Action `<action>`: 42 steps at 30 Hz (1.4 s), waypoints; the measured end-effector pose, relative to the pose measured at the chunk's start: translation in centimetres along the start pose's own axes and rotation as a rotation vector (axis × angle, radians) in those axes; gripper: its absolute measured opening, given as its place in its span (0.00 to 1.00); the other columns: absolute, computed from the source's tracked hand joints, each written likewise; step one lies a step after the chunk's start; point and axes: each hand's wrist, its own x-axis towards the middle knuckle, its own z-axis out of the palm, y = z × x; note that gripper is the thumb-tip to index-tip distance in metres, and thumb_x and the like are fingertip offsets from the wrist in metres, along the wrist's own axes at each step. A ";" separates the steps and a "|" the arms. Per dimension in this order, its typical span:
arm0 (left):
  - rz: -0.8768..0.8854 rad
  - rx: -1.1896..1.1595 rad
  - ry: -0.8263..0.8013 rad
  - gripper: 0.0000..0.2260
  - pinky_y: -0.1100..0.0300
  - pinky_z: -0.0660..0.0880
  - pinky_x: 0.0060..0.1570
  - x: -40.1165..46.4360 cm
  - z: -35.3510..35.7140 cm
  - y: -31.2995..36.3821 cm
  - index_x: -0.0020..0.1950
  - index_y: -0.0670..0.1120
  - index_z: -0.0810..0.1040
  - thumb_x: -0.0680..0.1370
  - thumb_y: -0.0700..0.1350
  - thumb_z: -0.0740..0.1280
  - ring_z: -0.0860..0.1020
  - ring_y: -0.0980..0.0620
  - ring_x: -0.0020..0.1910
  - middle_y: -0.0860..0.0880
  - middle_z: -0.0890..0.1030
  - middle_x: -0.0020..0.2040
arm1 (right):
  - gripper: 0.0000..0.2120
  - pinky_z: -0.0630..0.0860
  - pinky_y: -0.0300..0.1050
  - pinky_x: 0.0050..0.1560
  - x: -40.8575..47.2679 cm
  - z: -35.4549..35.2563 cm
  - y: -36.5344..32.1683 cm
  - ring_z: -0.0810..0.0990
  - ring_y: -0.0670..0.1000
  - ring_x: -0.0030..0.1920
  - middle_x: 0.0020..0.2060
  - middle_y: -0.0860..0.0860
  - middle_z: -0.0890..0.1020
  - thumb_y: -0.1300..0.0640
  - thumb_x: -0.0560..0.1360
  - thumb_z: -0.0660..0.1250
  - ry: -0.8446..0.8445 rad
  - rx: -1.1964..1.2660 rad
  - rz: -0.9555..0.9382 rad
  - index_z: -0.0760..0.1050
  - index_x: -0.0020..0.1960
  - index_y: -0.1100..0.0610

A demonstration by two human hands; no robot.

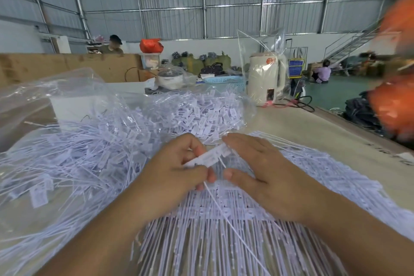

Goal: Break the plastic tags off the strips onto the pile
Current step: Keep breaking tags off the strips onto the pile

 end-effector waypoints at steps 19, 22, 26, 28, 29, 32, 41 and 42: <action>-0.244 -0.519 0.160 0.03 0.63 0.67 0.24 0.6 0.4 0.4 0.33 0.49 0.79 0.66 0.46 0.70 0.67 0.52 0.23 0.46 0.74 0.30 | 0.15 0.62 0.52 0.51 -0.2 -1.8 -2.3 0.69 0.58 0.46 0.50 0.56 0.78 0.61 0.71 0.68 0.690 -0.451 -0.196 0.80 0.57 0.58; -0.279 -0.568 0.169 0.07 0.64 0.65 0.23 0.6 -0.3 0.6 0.32 0.48 0.80 0.70 0.39 0.68 0.65 0.53 0.22 0.47 0.72 0.28 | 0.12 0.62 0.52 0.57 -0.2 -1.9 -2.8 0.69 0.58 0.48 0.48 0.55 0.79 0.59 0.72 0.67 0.703 -0.456 -0.215 0.81 0.55 0.58; -0.341 -0.906 0.123 0.06 0.64 0.62 0.19 0.5 -1.2 1.2 0.39 0.45 0.77 0.64 0.38 0.70 0.62 0.55 0.20 0.49 0.67 0.27 | 0.16 0.63 0.61 0.67 -0.1 -2.5 -2.7 0.73 0.58 0.51 0.50 0.52 0.78 0.51 0.78 0.61 0.564 -0.373 -0.199 0.79 0.60 0.56; -0.338 -1.045 0.101 0.07 0.65 0.61 0.20 0.6 -1.3 1.3 0.35 0.46 0.75 0.63 0.38 0.71 0.61 0.56 0.20 0.51 0.66 0.27 | 0.19 0.64 0.58 0.67 -0.1 -3.0 -2.4 0.74 0.55 0.54 0.53 0.51 0.77 0.49 0.79 0.57 0.491 -0.269 -0.190 0.76 0.64 0.56; -0.330 -1.098 0.092 0.07 0.65 0.61 0.20 0.6 -1.3 1.3 0.33 0.46 0.74 0.63 0.38 0.72 0.61 0.56 0.20 0.51 0.65 0.27 | 0.19 0.65 0.54 0.65 -0.1 -3.2 -2.2 0.73 0.55 0.55 0.54 0.51 0.77 0.49 0.80 0.56 0.467 -0.226 -0.192 0.75 0.65 0.56; -0.329 -1.163 0.084 0.11 0.64 0.62 0.20 0.6 -1.4 1.0 0.33 0.45 0.74 0.62 0.34 0.75 0.62 0.56 0.20 0.51 0.66 0.28 | 0.18 0.65 0.47 0.64 -0.2 -3.4 -0.9 0.72 0.54 0.59 0.59 0.52 0.76 0.55 0.79 0.57 0.430 -0.211 -0.190 0.73 0.67 0.59; -0.363 -1.016 0.178 0.13 0.63 0.65 0.20 0.7 -0.8 0.5 0.42 0.46 0.75 0.61 0.39 0.73 0.62 0.54 0.21 0.49 0.68 0.28 | 0.22 0.74 0.60 0.58 0.3 -2.4 0.2 0.75 0.59 0.58 0.56 0.54 0.79 0.65 0.70 0.71 0.503 -0.317 -0.106 0.76 0.63 0.61; -0.367 -0.969 0.199 0.10 0.64 0.65 0.20 0.6 -0.7 0.5 0.42 0.45 0.76 0.63 0.39 0.72 0.62 0.54 0.21 0.49 0.68 0.28 | 0.22 0.74 0.60 0.57 0.3 -2.3 0.1 0.76 0.59 0.59 0.57 0.54 0.79 0.66 0.69 0.71 0.509 -0.326 -0.109 0.76 0.63 0.61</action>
